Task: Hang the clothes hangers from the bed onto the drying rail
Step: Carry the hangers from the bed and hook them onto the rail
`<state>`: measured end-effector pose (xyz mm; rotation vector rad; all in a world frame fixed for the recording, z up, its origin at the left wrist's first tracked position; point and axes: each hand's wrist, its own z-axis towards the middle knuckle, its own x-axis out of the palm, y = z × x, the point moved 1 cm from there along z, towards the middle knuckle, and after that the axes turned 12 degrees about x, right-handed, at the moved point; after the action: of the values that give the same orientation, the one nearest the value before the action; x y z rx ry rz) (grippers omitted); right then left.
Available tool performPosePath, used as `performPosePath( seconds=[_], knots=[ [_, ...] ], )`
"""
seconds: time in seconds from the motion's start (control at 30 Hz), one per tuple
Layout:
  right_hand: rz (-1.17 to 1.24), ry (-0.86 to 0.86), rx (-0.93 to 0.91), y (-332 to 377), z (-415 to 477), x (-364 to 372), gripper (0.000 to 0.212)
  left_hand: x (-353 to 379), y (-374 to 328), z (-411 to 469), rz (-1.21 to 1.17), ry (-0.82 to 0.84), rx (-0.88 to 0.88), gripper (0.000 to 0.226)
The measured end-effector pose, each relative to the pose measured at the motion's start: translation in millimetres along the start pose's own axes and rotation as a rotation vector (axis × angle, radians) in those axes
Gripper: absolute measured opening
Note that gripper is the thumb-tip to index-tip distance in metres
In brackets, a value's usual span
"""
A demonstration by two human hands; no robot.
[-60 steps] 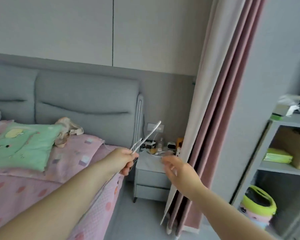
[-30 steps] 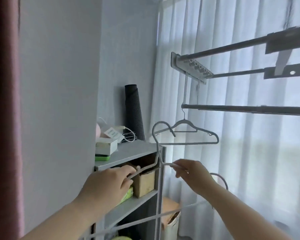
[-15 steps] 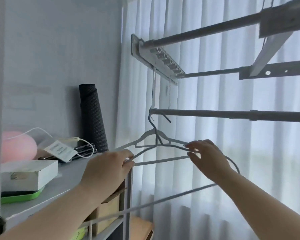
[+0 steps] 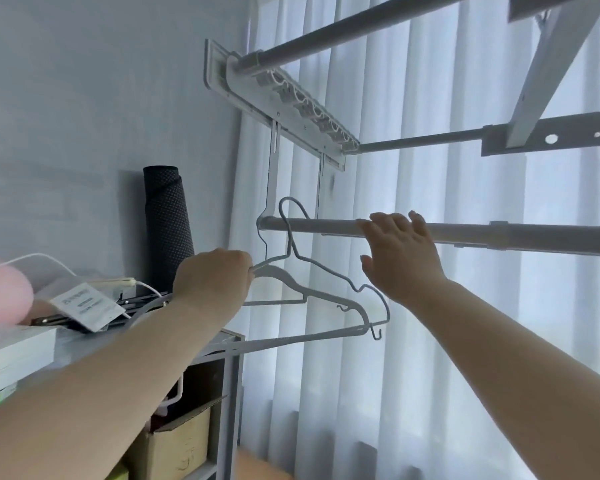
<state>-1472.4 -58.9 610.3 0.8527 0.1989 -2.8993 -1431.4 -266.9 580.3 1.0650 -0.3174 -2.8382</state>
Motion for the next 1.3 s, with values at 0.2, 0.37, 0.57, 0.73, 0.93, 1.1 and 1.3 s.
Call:
performPosePath(
  seconds=[0.2, 0.37, 0.57, 0.73, 0.93, 1.1, 1.3],
  knots=[
    [-0.017, -0.257, -0.033, -5.0, 6.9, 24.0, 0.046, 29.0, -5.7, 17.5, 0.142, 0.095, -0.057, 0.023],
    [-0.027, -0.262, -0.022, -4.8, 7.2, 32.1, 0.051, 46.8, -1.7, 16.4, 0.199, 0.184, -0.084, 0.023],
    [-0.042, -0.275, -0.02, -2.4, 5.5, 33.4, 0.052, 56.8, -0.6, 11.2, 0.193, 0.223, -0.096, 0.023],
    [-0.041, -0.279, -0.022, -0.1, 4.3, 32.4, 0.053, 59.1, -10.6, 5.9, 0.215, 0.244, -0.061, 0.026],
    [-0.016, -0.255, -0.007, -3.8, 1.6, 30.9, 0.051, 57.9, -13.5, -0.2, 0.136, 0.213, -0.017, 0.027],
    [0.0, -0.188, 0.007, -5.1, -3.7, 29.1, 0.05, 50.8, -12.6, -5.2, -0.036, 0.164, -0.027, 0.036],
    [0.01, -0.168, -0.011, -8.5, -5.0, 26.7, 0.051, 48.1, -6.4, -12.7, -0.199, 0.07, -0.062, 0.039]
  ],
)
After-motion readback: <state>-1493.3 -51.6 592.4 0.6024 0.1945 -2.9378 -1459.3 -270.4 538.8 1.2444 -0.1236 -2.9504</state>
